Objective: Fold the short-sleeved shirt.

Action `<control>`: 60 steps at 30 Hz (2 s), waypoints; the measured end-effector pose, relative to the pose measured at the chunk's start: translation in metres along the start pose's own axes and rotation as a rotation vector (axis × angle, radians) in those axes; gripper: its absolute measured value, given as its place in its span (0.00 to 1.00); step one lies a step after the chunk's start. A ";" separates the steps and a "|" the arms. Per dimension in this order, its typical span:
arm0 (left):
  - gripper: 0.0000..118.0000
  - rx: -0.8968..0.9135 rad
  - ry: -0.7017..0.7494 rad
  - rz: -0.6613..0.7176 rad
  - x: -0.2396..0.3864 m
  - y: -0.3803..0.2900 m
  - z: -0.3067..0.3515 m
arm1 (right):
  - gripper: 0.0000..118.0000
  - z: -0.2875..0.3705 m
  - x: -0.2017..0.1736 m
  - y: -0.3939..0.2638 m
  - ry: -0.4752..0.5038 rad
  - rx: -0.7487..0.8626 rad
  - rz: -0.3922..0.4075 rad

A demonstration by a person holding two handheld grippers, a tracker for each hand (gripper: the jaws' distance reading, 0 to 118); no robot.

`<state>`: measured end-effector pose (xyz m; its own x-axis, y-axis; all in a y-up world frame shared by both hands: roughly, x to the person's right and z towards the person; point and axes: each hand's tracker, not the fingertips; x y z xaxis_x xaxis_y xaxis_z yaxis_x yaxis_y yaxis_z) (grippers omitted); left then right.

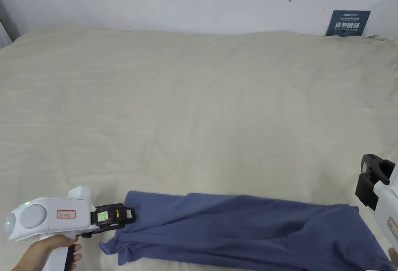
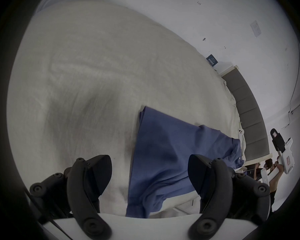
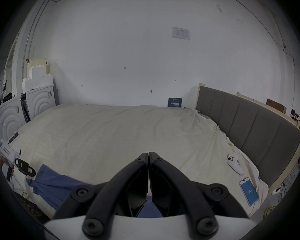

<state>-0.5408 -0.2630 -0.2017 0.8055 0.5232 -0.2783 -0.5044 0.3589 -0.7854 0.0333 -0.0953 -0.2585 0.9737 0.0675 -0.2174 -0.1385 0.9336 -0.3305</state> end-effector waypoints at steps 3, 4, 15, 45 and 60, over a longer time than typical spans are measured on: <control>0.80 -0.008 -0.024 0.021 -0.006 0.001 -0.009 | 0.00 -0.001 -0.003 0.000 0.000 -0.012 0.003; 0.80 -0.004 -0.025 0.018 0.013 -0.002 0.000 | 0.00 -0.001 -0.003 0.000 0.001 -0.016 0.002; 0.35 -0.026 -0.093 -0.005 0.037 -0.002 -0.013 | 0.00 -0.003 0.000 0.002 -0.002 -0.023 -0.007; 0.05 0.120 0.193 -0.083 0.080 0.012 0.078 | 0.00 0.010 0.020 0.007 0.032 0.020 -0.073; 0.05 -0.080 0.069 -0.338 0.264 -0.016 -0.032 | 0.00 0.031 0.048 0.001 0.015 0.036 -0.108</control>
<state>-0.3102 -0.1552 -0.2800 0.9433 0.3306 -0.0295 -0.1816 0.4396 -0.8797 0.0857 -0.0807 -0.2407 0.9798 -0.0390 -0.1962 -0.0263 0.9471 -0.3198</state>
